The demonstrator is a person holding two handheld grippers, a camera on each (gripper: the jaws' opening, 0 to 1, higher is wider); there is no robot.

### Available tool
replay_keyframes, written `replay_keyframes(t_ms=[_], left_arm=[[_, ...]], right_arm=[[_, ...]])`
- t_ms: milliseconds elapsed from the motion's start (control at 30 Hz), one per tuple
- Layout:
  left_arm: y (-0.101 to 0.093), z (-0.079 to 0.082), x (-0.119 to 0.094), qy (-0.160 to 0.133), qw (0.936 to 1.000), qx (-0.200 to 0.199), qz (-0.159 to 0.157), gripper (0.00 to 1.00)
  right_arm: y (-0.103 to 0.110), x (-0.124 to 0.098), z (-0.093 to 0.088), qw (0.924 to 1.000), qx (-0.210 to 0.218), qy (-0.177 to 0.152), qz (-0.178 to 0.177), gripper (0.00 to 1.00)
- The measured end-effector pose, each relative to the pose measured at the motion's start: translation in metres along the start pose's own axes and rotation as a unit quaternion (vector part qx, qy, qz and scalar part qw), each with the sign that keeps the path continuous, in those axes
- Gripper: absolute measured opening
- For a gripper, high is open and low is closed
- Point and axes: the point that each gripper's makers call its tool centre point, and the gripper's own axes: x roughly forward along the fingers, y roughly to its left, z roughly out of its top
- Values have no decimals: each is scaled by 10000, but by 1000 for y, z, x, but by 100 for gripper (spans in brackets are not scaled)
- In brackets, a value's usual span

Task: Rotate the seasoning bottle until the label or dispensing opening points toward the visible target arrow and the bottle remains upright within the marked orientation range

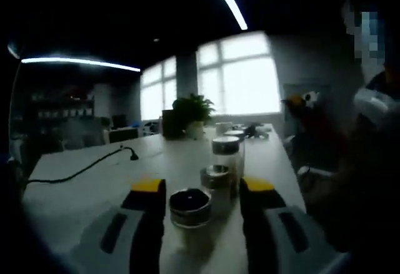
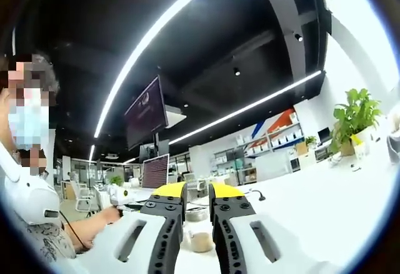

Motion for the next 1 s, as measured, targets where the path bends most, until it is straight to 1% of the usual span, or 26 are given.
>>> replay_keyframes(t_ms=[67,100,167,200,267,367,467,533,600,633,767,933,1000], left_arm=[[2,16,-11,-125,9993,226,260,54],[2,24,-16,-181,9988,281,365,55],[-3,41,-28,-340,9973,397,507,55],[-7,52,-34,-470,9962,429,600,55],[-15,70,-43,-731,9936,503,703,55],[-26,85,-51,-977,9912,449,768,54],[-35,97,-57,-1132,9897,229,844,50],[-42,105,-61,-1232,9887,169,835,50],[-50,110,-63,-1281,9879,219,846,50],[-53,110,-62,-1252,9880,255,872,50],[-56,101,-60,-1034,9881,335,1089,49],[-56,86,-58,-872,9887,205,1205,49],[-51,80,-59,-782,9880,154,1326,49]], right_arm=[[0,2,10,9999,-16,-150,65,14],[1,3,15,9997,-35,-229,101,16],[4,4,21,9993,-94,-327,171,19],[5,4,22,9992,-113,-329,198,20],[5,6,20,9993,-136,-251,247,22],[3,8,15,9995,-127,-98,288,26],[4,8,13,9993,-172,-48,334,28],[5,9,11,9991,-222,-14,361,30],[5,11,8,9989,-218,30,419,33],[6,11,6,9988,-203,50,441,34],[5,12,2,9985,-223,107,482,36],[2,11,1,9987,-162,81,475,36],[1,10,2,9988,-152,77,470,37]])
